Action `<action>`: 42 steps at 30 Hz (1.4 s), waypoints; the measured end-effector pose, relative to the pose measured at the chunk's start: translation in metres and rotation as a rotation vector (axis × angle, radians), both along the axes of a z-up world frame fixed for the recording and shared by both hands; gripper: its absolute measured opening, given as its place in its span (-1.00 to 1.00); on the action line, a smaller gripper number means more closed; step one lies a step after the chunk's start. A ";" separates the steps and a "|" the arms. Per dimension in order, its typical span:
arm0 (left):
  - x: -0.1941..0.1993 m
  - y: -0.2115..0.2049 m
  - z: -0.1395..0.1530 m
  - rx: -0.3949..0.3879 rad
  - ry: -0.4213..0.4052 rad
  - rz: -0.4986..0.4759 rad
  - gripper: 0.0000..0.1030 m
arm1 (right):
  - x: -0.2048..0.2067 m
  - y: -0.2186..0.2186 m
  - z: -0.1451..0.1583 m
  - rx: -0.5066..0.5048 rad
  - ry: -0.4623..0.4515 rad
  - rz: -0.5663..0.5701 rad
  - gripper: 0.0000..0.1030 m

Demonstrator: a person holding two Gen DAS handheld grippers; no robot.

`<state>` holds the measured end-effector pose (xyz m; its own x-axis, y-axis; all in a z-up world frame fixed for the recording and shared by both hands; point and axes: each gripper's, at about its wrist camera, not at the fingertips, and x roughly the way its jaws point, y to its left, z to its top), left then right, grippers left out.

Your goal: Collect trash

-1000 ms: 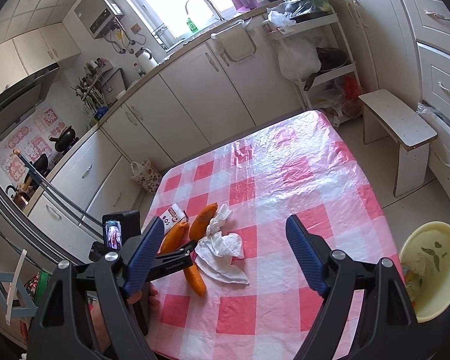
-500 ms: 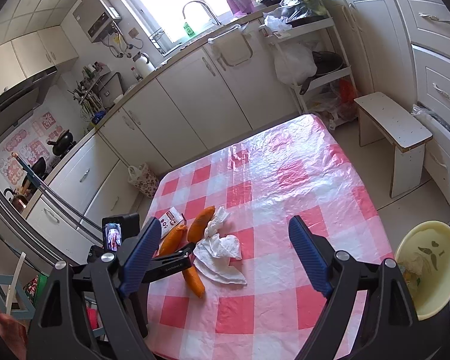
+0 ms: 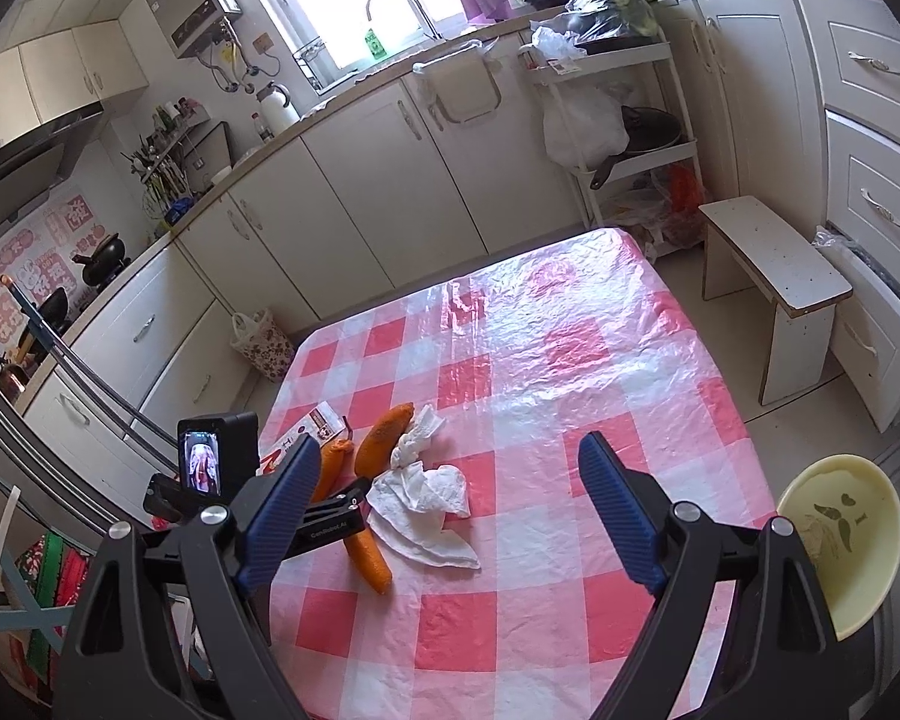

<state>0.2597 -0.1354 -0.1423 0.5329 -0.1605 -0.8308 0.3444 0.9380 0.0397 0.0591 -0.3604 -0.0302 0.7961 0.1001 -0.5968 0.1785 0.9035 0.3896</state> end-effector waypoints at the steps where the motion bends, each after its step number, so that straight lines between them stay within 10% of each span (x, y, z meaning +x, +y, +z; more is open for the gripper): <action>1: 0.000 0.000 0.000 0.000 0.000 0.000 0.87 | 0.001 0.000 0.000 -0.003 0.004 0.001 0.63; 42: 0.000 0.000 0.000 -0.001 0.001 0.000 0.87 | -0.005 -0.017 -0.001 0.043 -0.026 0.001 0.68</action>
<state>0.2594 -0.1358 -0.1425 0.5323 -0.1613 -0.8311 0.3443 0.9381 0.0385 0.0537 -0.3775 -0.0308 0.8113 0.1264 -0.5708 0.1664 0.8860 0.4327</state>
